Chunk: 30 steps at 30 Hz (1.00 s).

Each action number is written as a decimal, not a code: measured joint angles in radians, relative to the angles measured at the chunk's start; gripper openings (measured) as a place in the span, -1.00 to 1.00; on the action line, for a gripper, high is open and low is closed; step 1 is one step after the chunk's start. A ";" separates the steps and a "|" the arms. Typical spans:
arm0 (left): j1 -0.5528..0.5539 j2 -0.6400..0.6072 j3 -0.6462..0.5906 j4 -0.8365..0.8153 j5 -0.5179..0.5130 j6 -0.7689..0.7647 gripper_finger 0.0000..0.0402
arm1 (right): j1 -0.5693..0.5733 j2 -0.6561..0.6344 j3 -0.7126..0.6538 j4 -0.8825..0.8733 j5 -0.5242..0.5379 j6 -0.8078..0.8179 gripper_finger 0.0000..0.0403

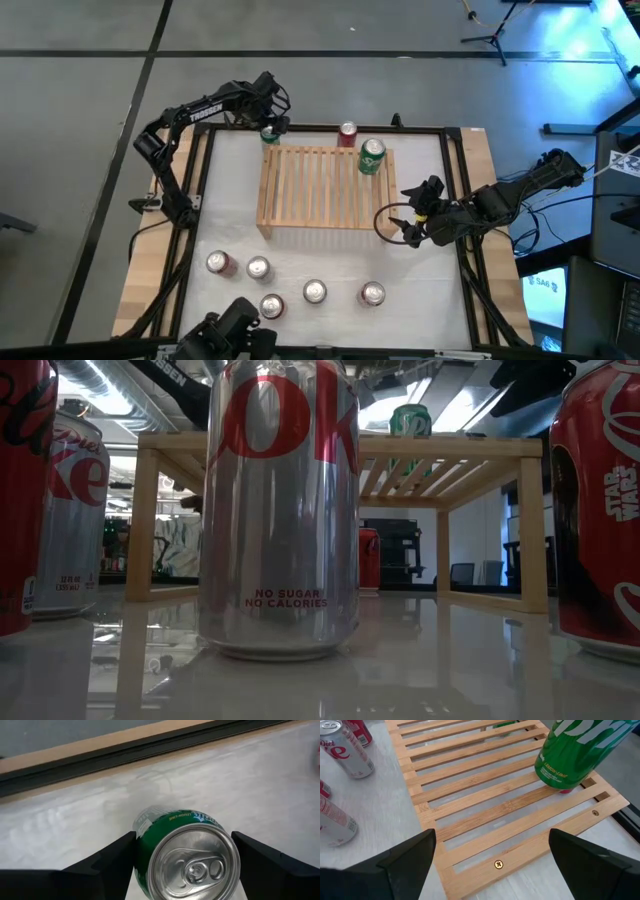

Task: Place canned beverage on shelf
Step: Put the green soda can on the shelf aligned with the other green soda can

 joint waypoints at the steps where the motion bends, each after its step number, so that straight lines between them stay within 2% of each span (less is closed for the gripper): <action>1: 0.004 -0.006 0.000 -0.011 -0.010 0.001 0.37 | 0.000 0.000 0.000 0.000 0.000 0.000 0.90; 7: 0.006 -0.012 0.002 -0.104 -0.033 0.029 0.37 | 0.000 0.000 0.000 0.000 0.000 0.000 0.90; 23: 0.000 -0.016 0.002 -0.125 -0.028 0.081 0.37 | 0.000 0.000 0.000 0.000 -0.011 0.000 0.90; 30: 0.013 -0.078 0.003 -0.140 -0.029 0.101 0.37 | 0.000 0.000 0.000 0.000 -0.011 0.000 0.90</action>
